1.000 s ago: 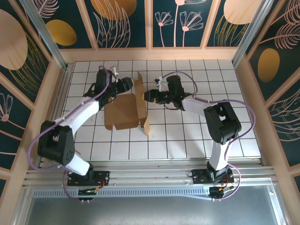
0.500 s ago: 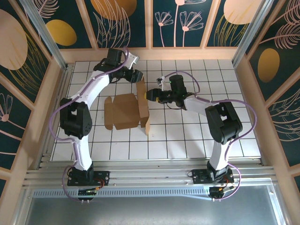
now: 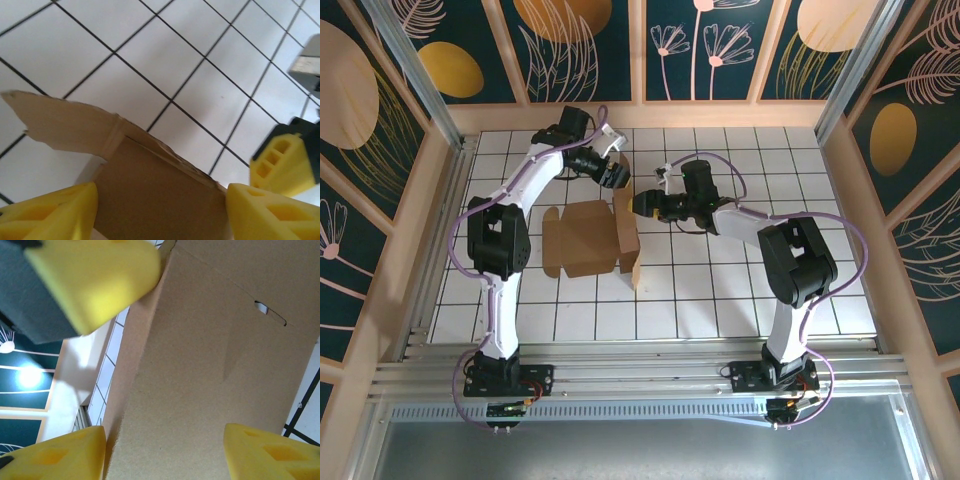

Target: Fold the paper box

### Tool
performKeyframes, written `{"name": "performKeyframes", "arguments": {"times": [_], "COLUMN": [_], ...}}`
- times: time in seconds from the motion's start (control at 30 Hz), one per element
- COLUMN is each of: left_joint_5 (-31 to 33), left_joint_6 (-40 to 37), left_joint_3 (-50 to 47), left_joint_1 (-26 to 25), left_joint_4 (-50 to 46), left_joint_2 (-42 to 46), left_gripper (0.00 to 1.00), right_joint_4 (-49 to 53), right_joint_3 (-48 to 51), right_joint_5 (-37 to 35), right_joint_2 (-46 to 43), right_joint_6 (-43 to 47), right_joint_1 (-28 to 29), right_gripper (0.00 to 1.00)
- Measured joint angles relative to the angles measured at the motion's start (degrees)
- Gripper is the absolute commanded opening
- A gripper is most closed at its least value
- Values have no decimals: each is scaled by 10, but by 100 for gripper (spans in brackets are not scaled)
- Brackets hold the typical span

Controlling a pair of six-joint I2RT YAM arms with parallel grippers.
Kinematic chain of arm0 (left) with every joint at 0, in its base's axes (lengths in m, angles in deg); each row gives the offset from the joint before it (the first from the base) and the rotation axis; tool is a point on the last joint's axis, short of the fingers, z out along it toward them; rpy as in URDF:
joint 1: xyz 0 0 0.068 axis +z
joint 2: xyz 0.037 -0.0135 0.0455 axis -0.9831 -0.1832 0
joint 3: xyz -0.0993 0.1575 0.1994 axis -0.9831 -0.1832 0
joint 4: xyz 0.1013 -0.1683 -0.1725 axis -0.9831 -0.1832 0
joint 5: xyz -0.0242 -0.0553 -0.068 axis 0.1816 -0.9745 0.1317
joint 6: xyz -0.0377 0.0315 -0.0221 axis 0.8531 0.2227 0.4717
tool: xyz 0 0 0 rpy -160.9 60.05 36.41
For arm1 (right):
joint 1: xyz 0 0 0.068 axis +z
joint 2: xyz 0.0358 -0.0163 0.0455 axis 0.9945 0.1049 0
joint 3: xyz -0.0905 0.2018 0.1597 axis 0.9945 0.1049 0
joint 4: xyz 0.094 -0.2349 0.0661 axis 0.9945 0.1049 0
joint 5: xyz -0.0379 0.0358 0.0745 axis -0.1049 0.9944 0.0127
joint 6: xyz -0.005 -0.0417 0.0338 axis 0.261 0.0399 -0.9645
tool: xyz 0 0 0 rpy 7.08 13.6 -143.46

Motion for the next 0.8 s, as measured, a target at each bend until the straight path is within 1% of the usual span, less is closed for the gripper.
{"name": "performKeyframes", "arguments": {"times": [0.1, 0.17, 0.23, 0.27, 0.4, 0.47, 0.57, 0.73, 0.8], "left_joint_5": [-22, -25, -23, -23, -44, -58, -74, -86, -93], "left_joint_6": [-3, -2, -2, -2, -12, -16, -18, -18, -17], "left_joint_3": [0, 2, 2, 2, 10, 12, 12, 13, 13], "left_joint_1": [0, 0, 1, 2, 3, 3, 3, 4, 5], "left_joint_4": [-20, -19, -21, -21, -35, -43, -54, -71, -76], "left_joint_2": [-5, -9, -10, -10, -14, -16, -16, -16, -16], "left_gripper": [80, 89, 89, 86, 69, 64, 60, 48, 46], "right_joint_4": [0, 2, 4, 4, 6, 8, 9, 14, 15], "right_joint_3": [0, 0, 0, 0, 0, -1, -2, -7, -8], "right_joint_5": [0, 0, 0, 0, -3, -4, -4, -10, -11], "right_joint_2": [0, 0, 0, 0, -2, -2, -3, -3, -3], "right_joint_6": [2, 2, 2, 2, 5, 9, 9, 12, 12], "right_joint_1": [0, 0, 0, 0, 0, 0, 0, 0, 0], "right_gripper": [63, 63, 63, 63, 62, 62, 62, 61, 61]}}
